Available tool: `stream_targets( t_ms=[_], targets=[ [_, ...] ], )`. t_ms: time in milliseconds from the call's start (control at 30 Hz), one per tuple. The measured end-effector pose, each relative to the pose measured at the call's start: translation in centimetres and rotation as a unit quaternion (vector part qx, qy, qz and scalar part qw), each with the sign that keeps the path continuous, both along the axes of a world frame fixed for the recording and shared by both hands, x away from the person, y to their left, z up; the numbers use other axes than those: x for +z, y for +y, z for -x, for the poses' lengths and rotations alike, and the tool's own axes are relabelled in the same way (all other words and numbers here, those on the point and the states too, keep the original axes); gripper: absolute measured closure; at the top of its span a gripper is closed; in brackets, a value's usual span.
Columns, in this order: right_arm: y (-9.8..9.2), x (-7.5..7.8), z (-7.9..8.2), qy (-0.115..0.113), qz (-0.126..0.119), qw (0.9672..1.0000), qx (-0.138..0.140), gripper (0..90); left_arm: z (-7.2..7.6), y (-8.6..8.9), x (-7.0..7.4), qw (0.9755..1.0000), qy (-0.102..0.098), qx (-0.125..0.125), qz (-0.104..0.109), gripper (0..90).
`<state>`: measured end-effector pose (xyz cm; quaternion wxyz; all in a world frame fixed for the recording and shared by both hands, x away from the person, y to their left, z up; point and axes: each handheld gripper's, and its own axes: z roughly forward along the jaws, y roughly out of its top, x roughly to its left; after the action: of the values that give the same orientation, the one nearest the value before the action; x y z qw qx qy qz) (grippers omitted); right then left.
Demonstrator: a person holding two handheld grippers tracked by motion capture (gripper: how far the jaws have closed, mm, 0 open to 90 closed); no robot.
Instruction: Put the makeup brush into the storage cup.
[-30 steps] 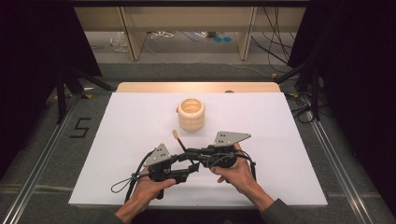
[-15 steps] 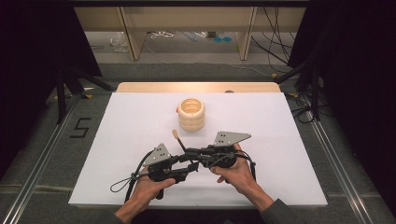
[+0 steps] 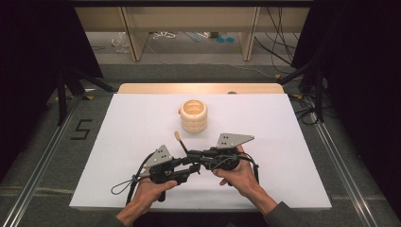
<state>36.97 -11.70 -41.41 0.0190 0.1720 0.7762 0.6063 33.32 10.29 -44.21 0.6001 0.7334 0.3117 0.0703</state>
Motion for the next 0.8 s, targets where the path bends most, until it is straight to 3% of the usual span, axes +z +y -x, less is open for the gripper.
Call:
stream_targets(
  t_ms=[167,267,367,400,500,600,700,733,800],
  targets=[
    [-0.02,0.03,0.02,-0.002,0.002,1.0,-0.004,83.6,-0.01,0.01,0.01,1.0,0.0,-0.002,0.001,63.0],
    [-0.07,0.09,0.1,0.008,0.005,1.0,-0.002,83.6,-0.01,0.05,0.03,1.0,0.0,-0.002,0.001,64.9],
    [-0.05,0.08,0.03,-0.001,0.002,1.0,-0.002,83.6,-0.14,0.14,0.06,0.9999,-0.008,-0.009,0.0,66.4],
    [-0.07,0.09,0.04,-0.001,0.003,1.0,-0.003,83.6,0.0,0.08,0.07,1.0,0.001,-0.002,0.005,66.7],
    [-0.06,0.08,0.04,0.001,0.001,1.0,-0.003,83.6,-0.02,0.12,0.08,1.0,0.001,-0.004,0.008,68.8],
    [-0.09,0.12,0.07,0.003,0.0,1.0,-0.002,83.6,-0.21,0.21,0.07,0.9998,-0.009,-0.013,0.009,70.9],
    [-0.07,0.1,0.08,0.002,0.0,1.0,-0.001,83.6,-0.06,0.25,0.14,0.9999,0.002,-0.005,0.01,73.8],
    [-0.06,0.09,0.06,0.001,0.0,1.0,-0.001,83.6,-0.19,0.33,0.16,0.9999,-0.009,-0.014,0.006,75.2],
    [-0.05,0.08,0.05,0.001,0.0,1.0,-0.001,83.6,-0.2,0.35,0.16,0.9998,-0.009,-0.015,0.006,77.3]
  ],
)
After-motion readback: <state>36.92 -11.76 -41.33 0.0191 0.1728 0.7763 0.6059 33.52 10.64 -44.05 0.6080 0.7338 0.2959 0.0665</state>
